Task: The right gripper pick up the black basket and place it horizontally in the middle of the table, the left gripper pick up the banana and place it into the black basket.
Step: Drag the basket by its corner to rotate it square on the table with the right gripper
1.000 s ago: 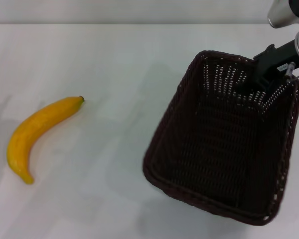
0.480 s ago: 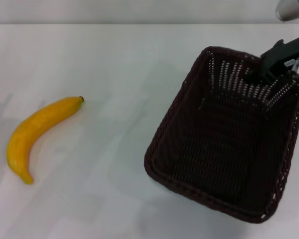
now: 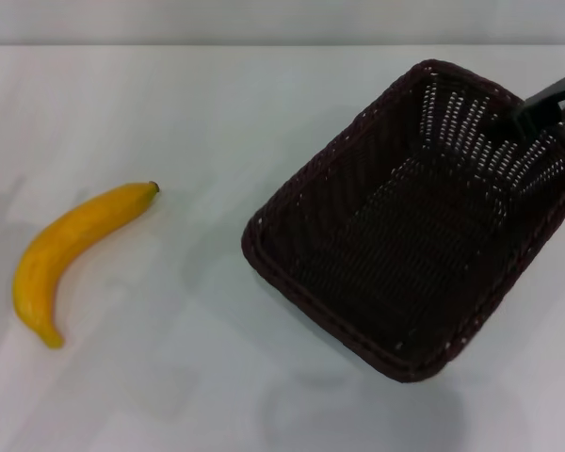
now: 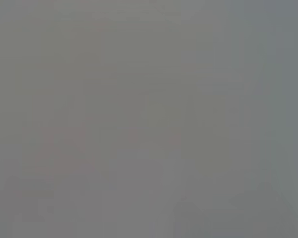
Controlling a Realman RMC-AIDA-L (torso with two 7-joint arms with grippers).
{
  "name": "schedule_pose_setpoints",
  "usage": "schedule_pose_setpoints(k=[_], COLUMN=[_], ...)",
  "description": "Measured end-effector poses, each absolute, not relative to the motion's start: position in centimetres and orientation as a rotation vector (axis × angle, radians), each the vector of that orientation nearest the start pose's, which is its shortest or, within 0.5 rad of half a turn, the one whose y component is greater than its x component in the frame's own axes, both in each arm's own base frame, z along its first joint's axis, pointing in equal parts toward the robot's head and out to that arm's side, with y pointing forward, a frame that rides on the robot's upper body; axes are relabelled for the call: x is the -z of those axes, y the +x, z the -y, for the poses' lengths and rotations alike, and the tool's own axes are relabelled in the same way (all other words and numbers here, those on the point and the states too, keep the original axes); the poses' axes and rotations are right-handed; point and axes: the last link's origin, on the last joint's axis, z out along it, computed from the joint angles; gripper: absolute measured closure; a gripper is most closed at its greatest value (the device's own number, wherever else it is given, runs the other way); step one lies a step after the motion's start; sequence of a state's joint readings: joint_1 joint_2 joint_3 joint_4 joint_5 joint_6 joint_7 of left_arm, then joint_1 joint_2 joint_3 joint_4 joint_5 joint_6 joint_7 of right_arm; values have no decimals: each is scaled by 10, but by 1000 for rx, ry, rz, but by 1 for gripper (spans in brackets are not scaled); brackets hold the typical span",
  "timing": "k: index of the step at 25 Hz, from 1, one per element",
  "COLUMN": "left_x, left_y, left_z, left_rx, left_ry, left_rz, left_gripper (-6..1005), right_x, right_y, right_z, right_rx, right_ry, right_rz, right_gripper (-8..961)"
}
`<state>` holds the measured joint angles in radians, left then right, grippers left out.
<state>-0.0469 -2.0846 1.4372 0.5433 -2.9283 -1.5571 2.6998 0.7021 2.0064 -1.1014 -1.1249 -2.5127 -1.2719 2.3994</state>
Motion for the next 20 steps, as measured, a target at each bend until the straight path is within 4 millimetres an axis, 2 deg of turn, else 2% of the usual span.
schedule_pose_setpoints(k=[7,11,19,20], left_x=[-62,-63,-67,-67], left_y=[-307,-307,-310,-311], left_z=[-246,-246,-246,-246], left_rx=[1120,1121,1137,1137], left_ry=[-1497,-1497,-1482,-1479], left_rz=[198,199,225,228], left_gripper=[128,128,128,129], right_x=[-73,-93,-133,-141], right_y=[211,216,217,219], right_z=[-415,-407,-389,-385], right_rx=[107,80,-96,-166], right_ry=[-2273,-2207,-2124,-2110], right_rz=[-1042,-1118,-1254,-1280], right_gripper=[723,748,801,808])
